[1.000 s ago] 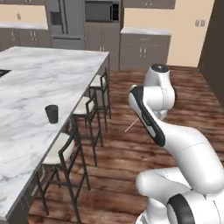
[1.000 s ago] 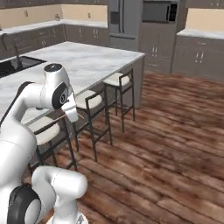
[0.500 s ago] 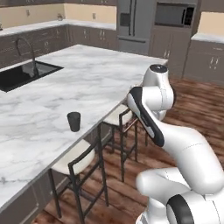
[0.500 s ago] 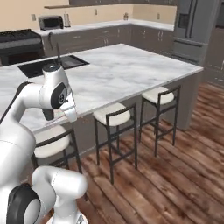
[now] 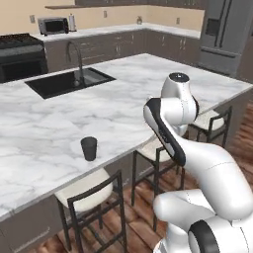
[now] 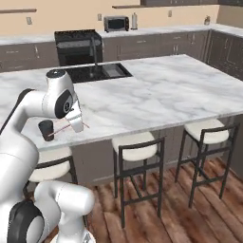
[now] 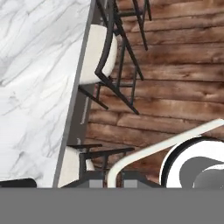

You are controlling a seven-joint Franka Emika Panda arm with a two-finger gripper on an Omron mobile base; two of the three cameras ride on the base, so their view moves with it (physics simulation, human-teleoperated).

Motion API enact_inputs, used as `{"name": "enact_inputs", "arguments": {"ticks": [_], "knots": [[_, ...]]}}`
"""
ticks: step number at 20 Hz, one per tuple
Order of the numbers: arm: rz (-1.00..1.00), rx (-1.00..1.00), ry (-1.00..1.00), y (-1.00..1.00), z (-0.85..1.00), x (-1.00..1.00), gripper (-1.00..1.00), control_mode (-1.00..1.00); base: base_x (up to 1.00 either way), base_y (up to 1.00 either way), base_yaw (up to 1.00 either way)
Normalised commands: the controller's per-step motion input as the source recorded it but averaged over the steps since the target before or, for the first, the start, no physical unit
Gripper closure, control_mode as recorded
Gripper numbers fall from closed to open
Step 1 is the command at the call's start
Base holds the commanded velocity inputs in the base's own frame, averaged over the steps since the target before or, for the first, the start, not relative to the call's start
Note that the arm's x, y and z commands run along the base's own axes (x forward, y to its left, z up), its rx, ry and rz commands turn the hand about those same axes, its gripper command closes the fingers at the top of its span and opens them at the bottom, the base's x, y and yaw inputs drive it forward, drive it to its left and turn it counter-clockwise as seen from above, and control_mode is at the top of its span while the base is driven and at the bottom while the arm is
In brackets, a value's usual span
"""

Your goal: Take a straw from the drawer in front and place it inside the glass cup on the dining counter.

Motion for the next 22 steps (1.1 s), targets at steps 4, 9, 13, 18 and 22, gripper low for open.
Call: {"name": "enact_inputs", "arguments": {"ticks": [4,9,13,18,22], "knots": [[0.00,0.00,0.00,0.00,0.00,0.00,1.00,1.00,1.00,-0.26,0.49],[0.00,0.00,0.00,0.00,0.00,0.00,1.00,1.00,0.93,-0.07,0.46],[0.00,0.00,0.00,0.00,0.00,0.00,1.00,1.00,0.66,-0.15,0.65],[0.00,0.00,0.00,0.00,0.00,0.00,1.00,1.00,0.68,-0.12,0.57],[0.26,0.05,0.03,-0.03,0.00,0.35,1.00,-1.00,0.16,-0.02,0.10]]}}
